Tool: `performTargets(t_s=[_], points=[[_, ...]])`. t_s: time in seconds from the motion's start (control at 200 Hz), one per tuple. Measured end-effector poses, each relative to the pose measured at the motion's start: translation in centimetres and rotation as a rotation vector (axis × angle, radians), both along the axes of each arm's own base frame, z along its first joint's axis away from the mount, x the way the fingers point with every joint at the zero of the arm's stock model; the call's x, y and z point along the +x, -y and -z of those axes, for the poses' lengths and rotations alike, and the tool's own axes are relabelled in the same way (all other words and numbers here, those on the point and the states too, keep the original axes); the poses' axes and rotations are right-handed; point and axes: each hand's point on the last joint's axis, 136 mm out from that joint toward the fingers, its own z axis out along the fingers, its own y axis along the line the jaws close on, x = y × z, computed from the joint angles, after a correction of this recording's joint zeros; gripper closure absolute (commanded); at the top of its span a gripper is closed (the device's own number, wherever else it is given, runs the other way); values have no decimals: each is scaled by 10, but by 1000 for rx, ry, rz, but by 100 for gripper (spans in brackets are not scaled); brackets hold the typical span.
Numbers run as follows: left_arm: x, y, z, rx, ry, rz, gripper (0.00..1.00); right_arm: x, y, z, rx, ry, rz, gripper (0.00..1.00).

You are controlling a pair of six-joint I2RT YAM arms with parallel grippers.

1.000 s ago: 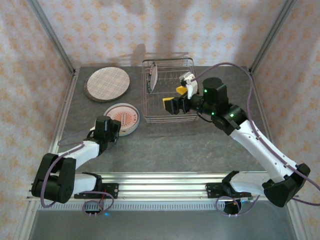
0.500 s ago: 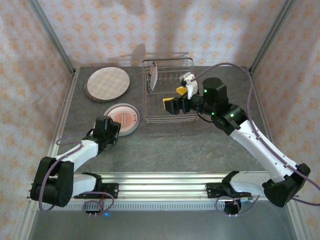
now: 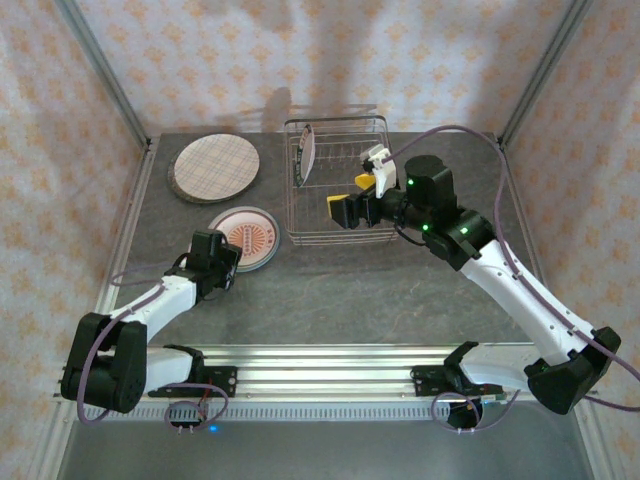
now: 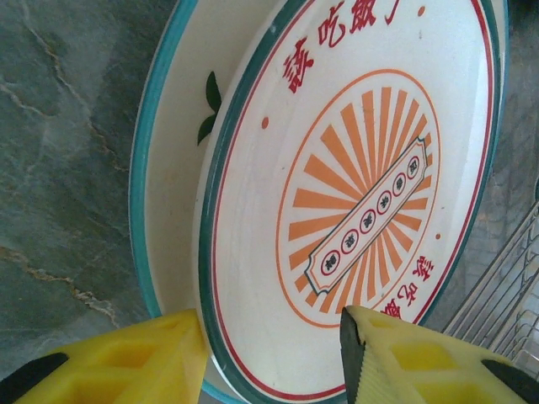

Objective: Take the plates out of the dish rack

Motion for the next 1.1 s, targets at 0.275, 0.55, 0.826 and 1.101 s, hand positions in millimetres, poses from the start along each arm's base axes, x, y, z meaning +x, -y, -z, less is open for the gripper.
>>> performTargets(t_s=[0.275, 0.55, 0.826, 1.101], points=[[-2, 0, -3, 16, -28, 14, 43, 8, -4, 4, -7, -15, 13, 12], [-13, -3, -10, 41, -85, 23, 24, 12, -6, -5, 11, -17, 18, 12], [1, -7, -92, 96, 24, 60, 20, 69, -11, -9, -13, -58, 217, 18], [14, 5, -172, 144, 185, 190, 20, 167, -25, 47, -94, -246, 546, 28]])
